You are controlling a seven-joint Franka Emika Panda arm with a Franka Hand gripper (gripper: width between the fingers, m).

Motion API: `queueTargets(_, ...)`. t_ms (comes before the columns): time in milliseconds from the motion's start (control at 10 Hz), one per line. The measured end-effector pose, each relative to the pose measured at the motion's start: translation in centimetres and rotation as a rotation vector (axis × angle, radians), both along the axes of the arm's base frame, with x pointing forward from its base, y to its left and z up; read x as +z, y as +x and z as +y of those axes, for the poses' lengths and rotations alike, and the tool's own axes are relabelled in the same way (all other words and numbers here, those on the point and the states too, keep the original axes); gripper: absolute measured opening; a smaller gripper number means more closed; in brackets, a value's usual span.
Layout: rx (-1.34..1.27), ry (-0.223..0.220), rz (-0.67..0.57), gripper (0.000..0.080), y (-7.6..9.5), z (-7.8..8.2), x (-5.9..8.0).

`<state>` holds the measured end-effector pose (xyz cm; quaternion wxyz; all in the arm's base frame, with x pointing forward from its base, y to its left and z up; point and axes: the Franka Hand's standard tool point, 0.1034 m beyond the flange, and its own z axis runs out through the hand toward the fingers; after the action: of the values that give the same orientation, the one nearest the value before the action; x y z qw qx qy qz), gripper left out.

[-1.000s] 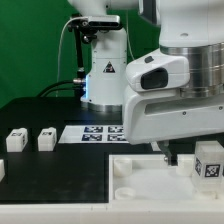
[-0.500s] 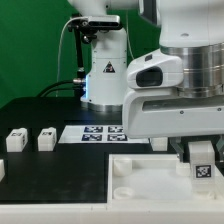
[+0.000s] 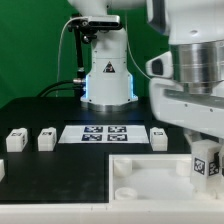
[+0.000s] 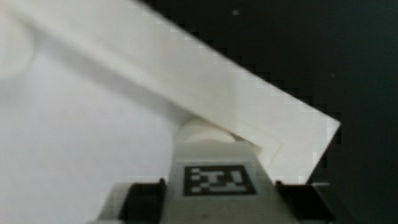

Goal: Assemble one leg

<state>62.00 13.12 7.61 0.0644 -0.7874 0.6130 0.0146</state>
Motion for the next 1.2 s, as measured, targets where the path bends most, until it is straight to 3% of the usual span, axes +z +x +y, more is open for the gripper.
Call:
queueTargets(300, -0.105, 0.012, 0.0, 0.0292, 0.1, -0.4, -0.1)
queueTargets(400, -0.071, 0.01, -0.003, 0.045, 0.1, -0.4, -0.1)
queueTargets(500, 0.009, 0.004, -0.012, 0.045, 0.1, -0.5, -0.1)
queueTargets(600, 0.174, -0.007, -0.028, 0.0594, 0.1, -0.9, -0.2)
queueTargets(800, 0.507, -0.042, -0.017, 0.0641, -0.2, -0.7, 0.1)
queueTargets(1200, 0.974, -0.074, -0.075, 0.0649, 0.0, -1.1, 0.0)
